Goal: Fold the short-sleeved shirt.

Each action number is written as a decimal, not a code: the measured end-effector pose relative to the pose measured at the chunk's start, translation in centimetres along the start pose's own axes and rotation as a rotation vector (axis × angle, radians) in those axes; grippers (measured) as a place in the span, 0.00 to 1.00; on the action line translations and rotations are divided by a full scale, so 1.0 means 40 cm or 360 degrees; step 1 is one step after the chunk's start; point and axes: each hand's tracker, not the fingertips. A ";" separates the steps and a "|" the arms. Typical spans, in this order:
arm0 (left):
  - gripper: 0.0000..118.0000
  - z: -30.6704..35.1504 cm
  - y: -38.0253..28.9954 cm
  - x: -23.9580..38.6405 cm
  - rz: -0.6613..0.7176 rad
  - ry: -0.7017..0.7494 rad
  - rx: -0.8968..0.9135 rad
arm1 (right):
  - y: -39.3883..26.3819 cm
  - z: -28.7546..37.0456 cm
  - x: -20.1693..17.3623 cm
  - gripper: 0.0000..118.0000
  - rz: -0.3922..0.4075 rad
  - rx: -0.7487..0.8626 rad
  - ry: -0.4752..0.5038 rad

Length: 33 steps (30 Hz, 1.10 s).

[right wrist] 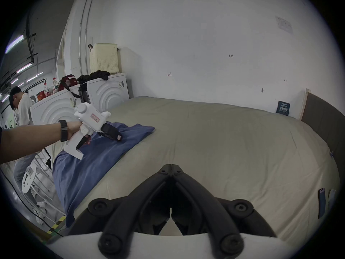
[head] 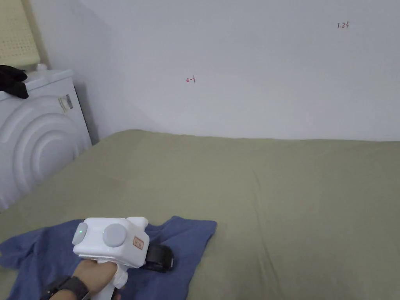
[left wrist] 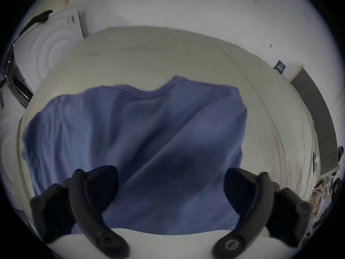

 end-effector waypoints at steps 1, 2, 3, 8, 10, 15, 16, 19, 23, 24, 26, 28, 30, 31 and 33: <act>0.77 -0.015 0.001 0.002 0.0009 0.0015 -0.0013 | -0.006 -0.003 0.001 0.01 -0.0002 -0.0005 0.0011; 0.55 -0.023 0.001 0.003 0.0018 0.0043 -0.0006 | -0.013 -0.005 -0.001 0.01 -0.0002 -0.0006 0.0008; 0.46 0.013 -0.038 0.045 -0.0049 0.0233 0.0147 | -0.018 -0.006 -0.002 0.01 -0.0007 -0.0016 0.0009; 0.02 0.050 -0.024 -0.012 0.0070 -0.0053 0.0217 | -0.031 0.014 -0.007 0.01 -0.0036 -0.0026 0.0024; 0.02 0.082 -0.008 -0.007 0.0067 -0.0058 0.0267 | -0.027 0.031 -0.004 0.01 -0.0037 -0.0016 0.0006; 0.02 0.203 0.028 0.191 -0.0281 -0.0126 0.0371 | -0.011 0.086 0.027 0.01 -0.0082 0.0043 -0.0035; 0.02 0.217 0.041 0.233 -0.0365 -0.0144 0.0397 | -0.009 0.099 0.035 0.01 -0.0089 0.0060 -0.0053; 0.02 0.247 0.118 0.358 -0.0395 -0.0335 0.0513 | -0.008 0.139 0.064 0.01 -0.0126 0.0095 -0.0100; 0.02 0.270 0.190 0.607 -0.0585 -0.0486 0.0609 | -0.005 0.190 0.102 0.01 -0.0142 0.0108 -0.0188; 0.02 0.273 0.200 0.678 -0.0651 -0.0515 0.0627 | -0.005 0.203 0.113 0.01 -0.0146 0.0117 -0.0201; 0.02 0.272 0.217 0.822 -0.0760 -0.0633 0.0610 | -0.005 0.226 0.133 0.01 -0.0137 0.0107 -0.0259; 0.02 0.268 0.210 0.960 -0.0880 -0.0760 0.0607 | -0.007 0.250 0.149 0.01 -0.0137 0.0111 -0.0325; 0.02 0.255 0.188 1.091 -0.0986 -0.0869 0.0590 | -0.008 0.272 0.167 0.01 -0.0175 0.0117 -0.0352; 0.02 0.224 0.206 1.129 -0.1019 -0.0932 0.0538 | -0.010 0.283 0.176 0.01 -0.0205 0.0119 -0.0358; 0.02 0.189 0.168 1.228 -0.1120 -0.1030 0.0438 | -0.016 0.302 0.189 0.01 -0.0229 0.0126 -0.0380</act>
